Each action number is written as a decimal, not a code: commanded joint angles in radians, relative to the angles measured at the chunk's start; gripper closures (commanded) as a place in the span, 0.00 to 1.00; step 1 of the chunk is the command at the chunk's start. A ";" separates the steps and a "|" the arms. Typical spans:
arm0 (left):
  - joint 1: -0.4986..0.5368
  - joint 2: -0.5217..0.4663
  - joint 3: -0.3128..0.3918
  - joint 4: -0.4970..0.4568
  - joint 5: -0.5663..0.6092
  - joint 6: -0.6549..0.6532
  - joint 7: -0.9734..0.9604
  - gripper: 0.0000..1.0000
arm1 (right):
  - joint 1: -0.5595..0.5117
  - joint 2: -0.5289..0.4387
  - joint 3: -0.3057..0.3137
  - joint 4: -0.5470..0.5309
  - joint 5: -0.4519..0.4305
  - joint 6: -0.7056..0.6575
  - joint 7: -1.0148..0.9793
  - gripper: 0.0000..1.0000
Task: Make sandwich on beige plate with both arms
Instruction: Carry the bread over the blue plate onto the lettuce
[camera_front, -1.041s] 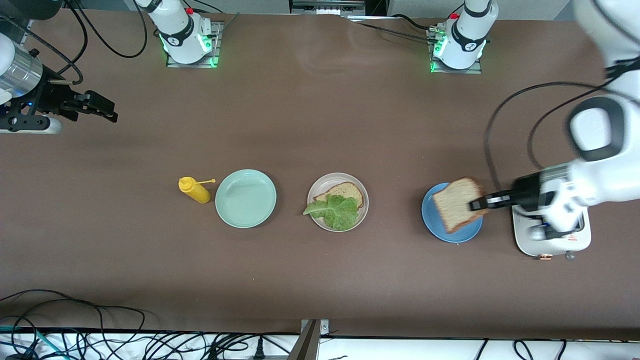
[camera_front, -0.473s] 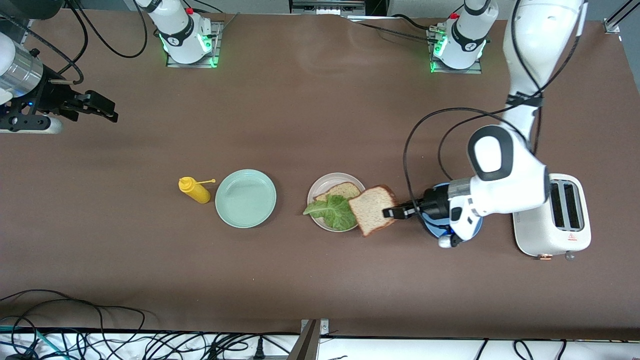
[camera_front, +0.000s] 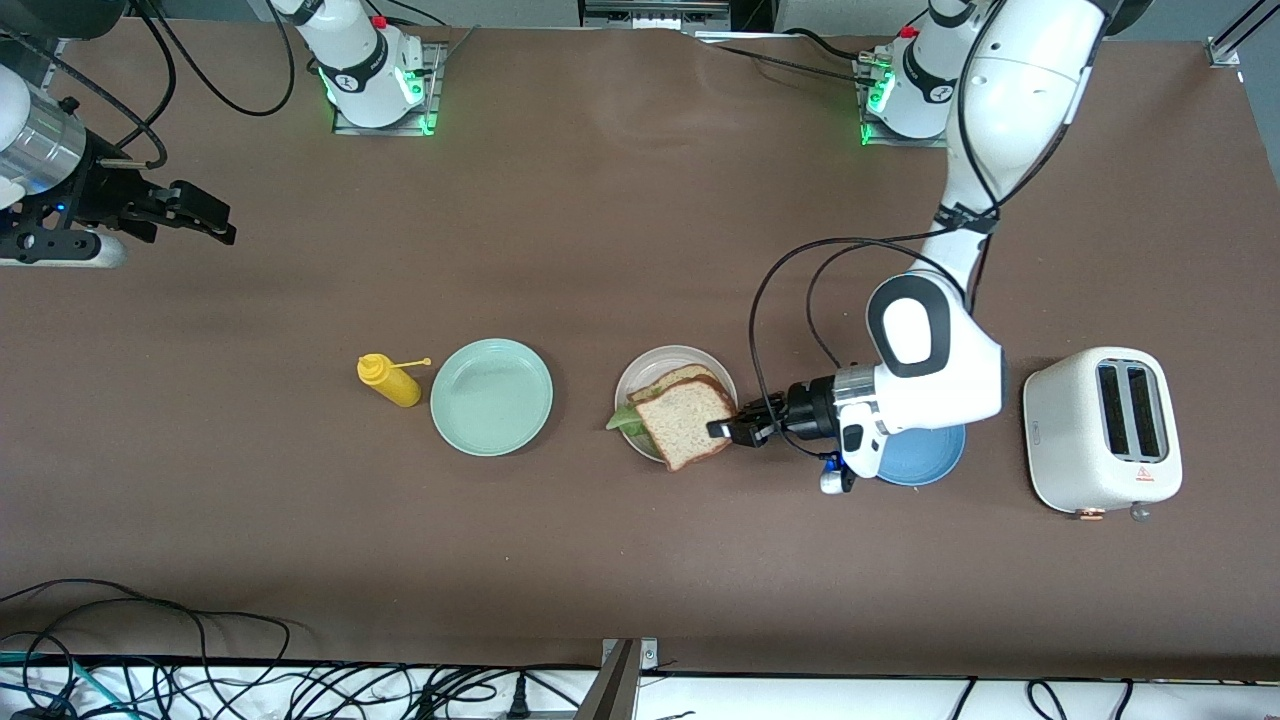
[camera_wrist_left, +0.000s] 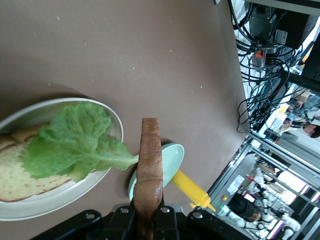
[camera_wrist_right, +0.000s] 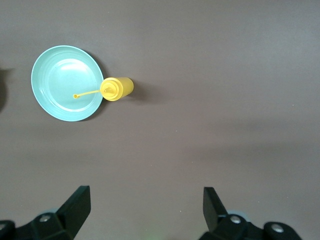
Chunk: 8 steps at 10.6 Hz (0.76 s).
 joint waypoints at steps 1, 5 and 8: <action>-0.014 0.032 0.013 0.008 -0.050 0.020 0.002 1.00 | -0.010 0.004 0.009 0.018 -0.001 -0.016 0.008 0.00; -0.033 0.072 0.005 -0.014 -0.052 0.074 0.045 1.00 | -0.010 0.004 0.007 0.020 -0.001 -0.017 0.008 0.00; -0.036 0.069 -0.009 -0.027 -0.063 0.074 0.045 1.00 | -0.010 0.004 0.007 0.018 -0.001 -0.017 0.008 0.00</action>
